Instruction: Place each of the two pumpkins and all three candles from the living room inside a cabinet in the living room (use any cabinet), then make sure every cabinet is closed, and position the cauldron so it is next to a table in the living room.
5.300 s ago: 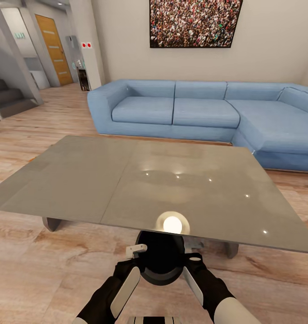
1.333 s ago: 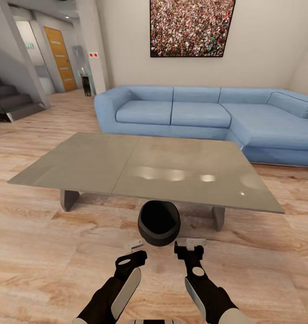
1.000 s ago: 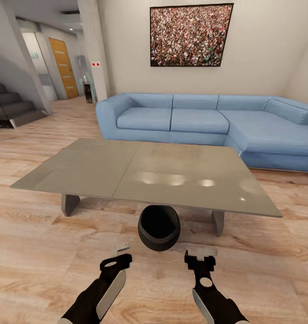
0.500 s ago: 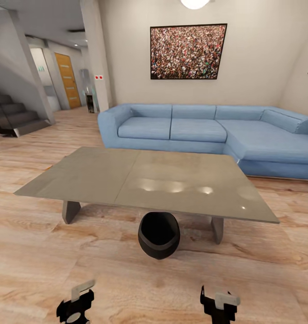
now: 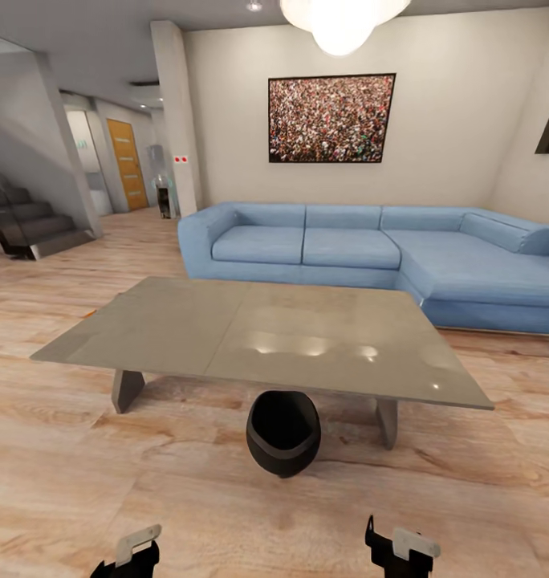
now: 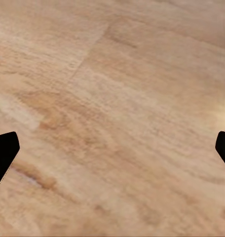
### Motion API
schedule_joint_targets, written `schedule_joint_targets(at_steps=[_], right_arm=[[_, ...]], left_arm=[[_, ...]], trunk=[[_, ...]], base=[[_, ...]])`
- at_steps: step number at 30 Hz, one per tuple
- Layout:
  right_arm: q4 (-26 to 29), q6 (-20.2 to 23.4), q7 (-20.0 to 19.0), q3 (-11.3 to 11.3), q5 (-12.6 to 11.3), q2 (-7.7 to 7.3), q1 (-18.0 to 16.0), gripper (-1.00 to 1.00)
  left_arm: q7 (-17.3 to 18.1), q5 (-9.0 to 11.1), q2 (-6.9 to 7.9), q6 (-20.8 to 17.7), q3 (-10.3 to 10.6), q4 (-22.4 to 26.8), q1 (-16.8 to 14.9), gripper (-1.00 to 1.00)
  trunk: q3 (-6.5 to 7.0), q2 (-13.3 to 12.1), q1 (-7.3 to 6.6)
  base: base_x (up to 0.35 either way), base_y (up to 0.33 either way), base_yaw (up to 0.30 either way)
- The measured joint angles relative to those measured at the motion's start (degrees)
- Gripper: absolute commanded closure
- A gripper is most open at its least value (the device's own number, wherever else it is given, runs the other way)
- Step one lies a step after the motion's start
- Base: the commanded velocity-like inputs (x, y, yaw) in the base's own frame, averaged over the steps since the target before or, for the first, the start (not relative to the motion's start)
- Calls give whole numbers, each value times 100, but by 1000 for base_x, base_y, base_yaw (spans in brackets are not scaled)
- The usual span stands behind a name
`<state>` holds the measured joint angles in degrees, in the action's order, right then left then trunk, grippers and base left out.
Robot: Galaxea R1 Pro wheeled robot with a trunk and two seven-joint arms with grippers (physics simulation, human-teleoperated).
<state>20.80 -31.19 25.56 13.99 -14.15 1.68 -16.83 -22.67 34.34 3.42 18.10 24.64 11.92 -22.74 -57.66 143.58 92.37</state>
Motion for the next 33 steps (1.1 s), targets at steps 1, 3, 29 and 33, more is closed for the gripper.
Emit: schedule_joint_targets(at_steps=[1,3,29,33], right_arm=[[-1,-1,-4,1,-3,1,0,-100],[-12,-1,-6,3,-5,1,0,-100],[-571,-7,-342,342,193,72,-9,-100],[-630,-3,-354,466,221,72,-9,-100]], left_arm=[[10,2,-1,12,0,-38,0,-100],[17,3,-3,18,0,-69,0,-100],[497,805,-4,669,-43,-1083,355,-100],[500,801,-7,668,-36,-1083,358,-100]], trunk=[[22,-1,-3],[67,-4,-8],[552,-125,-117],[597,-285,-205]], base=[[0,0,0],[0,0,4],[-160,0,213],[-12,0,183]])
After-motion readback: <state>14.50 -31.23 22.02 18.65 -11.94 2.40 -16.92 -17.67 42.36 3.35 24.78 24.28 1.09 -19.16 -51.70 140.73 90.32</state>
